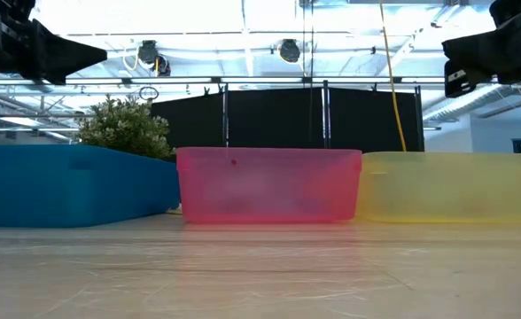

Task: Pick and place Granola Bars by type
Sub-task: Return to Home Position

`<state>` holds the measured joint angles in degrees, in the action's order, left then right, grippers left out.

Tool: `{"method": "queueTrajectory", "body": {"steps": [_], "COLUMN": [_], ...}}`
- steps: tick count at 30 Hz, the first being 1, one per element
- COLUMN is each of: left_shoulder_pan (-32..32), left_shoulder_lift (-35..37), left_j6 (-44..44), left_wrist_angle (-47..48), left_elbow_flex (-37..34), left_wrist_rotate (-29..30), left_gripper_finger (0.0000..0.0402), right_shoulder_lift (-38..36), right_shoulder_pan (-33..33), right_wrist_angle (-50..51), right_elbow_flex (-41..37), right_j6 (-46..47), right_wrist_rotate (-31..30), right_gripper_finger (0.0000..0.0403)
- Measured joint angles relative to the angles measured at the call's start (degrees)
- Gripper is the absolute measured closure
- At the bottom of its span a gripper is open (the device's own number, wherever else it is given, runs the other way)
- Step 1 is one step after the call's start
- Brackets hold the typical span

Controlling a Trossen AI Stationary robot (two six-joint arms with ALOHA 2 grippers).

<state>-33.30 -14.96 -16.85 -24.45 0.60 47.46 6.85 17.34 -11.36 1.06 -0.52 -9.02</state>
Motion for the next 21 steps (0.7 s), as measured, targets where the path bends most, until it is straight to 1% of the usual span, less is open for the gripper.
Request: {"method": "queueTrajectory", "body": {"steps": [3, 6, 9, 11, 15, 19, 21], "left_shoulder_pan": [0.0, -0.1, -0.3, -0.3, -0.3, -0.3, -0.3], "left_shoulder_lift": [0.0, 0.0, 0.0, 0.0, 0.0, 0.0, 0.0], "left_j6": [-1.9, -3.5, -4.0, -4.2, -6.6, -10.1, -10.9], "left_wrist_angle": [-2.0, -3.3, -2.9, -2.3, -1.9, -1.8, -1.8], "left_elbow_flex": [0.0, 0.0, 0.0, 0.0, 0.0, 0.0, 0.0], "left_wrist_rotate": [0.0, -0.3, 0.0, 0.8, 0.8, -0.7, -1.7], "left_gripper_finger": [0.0389, 0.0397, 0.0393, 0.0392, 0.0397, 0.0390, 0.0394], "right_shoulder_lift": [0.0, 0.0, 0.0, 0.0, 0.0, 0.7, 0.6], "right_shoulder_pan": [0.0, 0.0, 0.0, 0.0, 0.0, 1.4, 2.5], "right_wrist_angle": [-1.5, -2.6, -2.0, 0.1, 7.5, 8.8, 8.8], "right_elbow_flex": [0.0, -0.1, -0.1, -0.1, -0.1, -0.2, -0.2], "right_j6": [-2.6, -4.7, -4.6, -4.1, -1.7, 0.1, -0.6], "right_wrist_rotate": [-0.1, -0.1, -1.4, -1.2, 0.2, 3.4, 2.0], "right_gripper_finger": [0.0403, 0.0403, 0.0403, 0.0403, 0.0403, 0.0403, 0.0403]}}
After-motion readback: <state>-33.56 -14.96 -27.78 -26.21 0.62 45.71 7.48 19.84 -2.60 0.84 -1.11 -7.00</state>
